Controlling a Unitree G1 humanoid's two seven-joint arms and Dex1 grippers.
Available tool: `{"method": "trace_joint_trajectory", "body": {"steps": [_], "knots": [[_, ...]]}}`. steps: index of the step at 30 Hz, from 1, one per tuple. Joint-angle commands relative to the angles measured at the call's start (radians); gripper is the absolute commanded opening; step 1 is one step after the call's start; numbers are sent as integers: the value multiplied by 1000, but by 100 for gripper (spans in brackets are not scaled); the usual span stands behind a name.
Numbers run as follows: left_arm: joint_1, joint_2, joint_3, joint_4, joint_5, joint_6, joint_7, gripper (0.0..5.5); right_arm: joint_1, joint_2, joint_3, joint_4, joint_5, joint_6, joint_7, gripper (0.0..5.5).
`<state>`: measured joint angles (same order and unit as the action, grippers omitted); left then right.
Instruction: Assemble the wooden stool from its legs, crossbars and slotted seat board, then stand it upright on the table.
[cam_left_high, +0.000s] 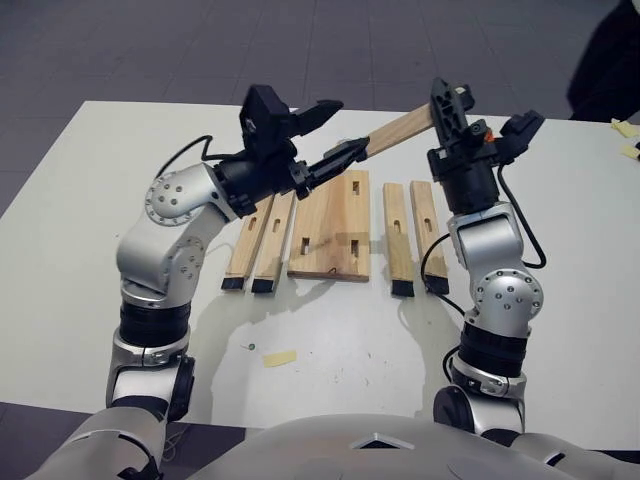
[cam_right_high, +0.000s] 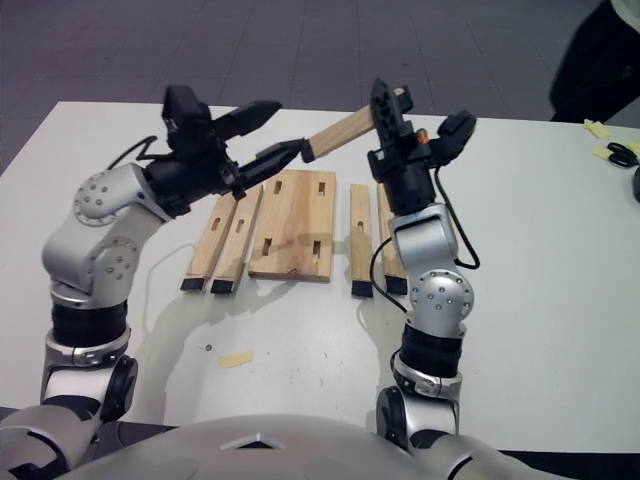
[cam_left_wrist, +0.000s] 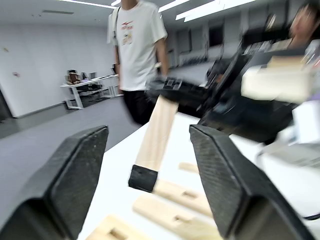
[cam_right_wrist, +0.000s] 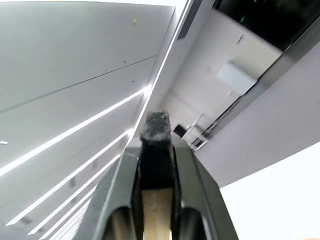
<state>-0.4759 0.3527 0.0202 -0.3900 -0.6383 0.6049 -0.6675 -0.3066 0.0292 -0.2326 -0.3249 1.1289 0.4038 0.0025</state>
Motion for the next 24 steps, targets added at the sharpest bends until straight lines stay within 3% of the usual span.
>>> {"method": "trace_joint_trajectory", "body": {"steps": [1, 6, 11, 17, 24], "knots": [[-102, -14, 222, 0, -291, 137, 163, 370, -10, -27, -31, 23, -79, -47, -12, 42], [-178, -32, 382, 51, -469, 127, 394, 452, 31, -58, -33, 19, -182, -75, -3, 42], [-134, -2, 323, 152, -187, 37, 556, 539, 95, -81, -13, -39, -301, -78, -30, 42], [-37, 17, 297, 174, 82, -68, 661, 540, 165, -156, -10, -61, -435, -75, -12, 42], [67, -22, 193, 86, 263, -124, 692, 540, 89, -205, -4, 5, -548, -94, 22, 42]]}}
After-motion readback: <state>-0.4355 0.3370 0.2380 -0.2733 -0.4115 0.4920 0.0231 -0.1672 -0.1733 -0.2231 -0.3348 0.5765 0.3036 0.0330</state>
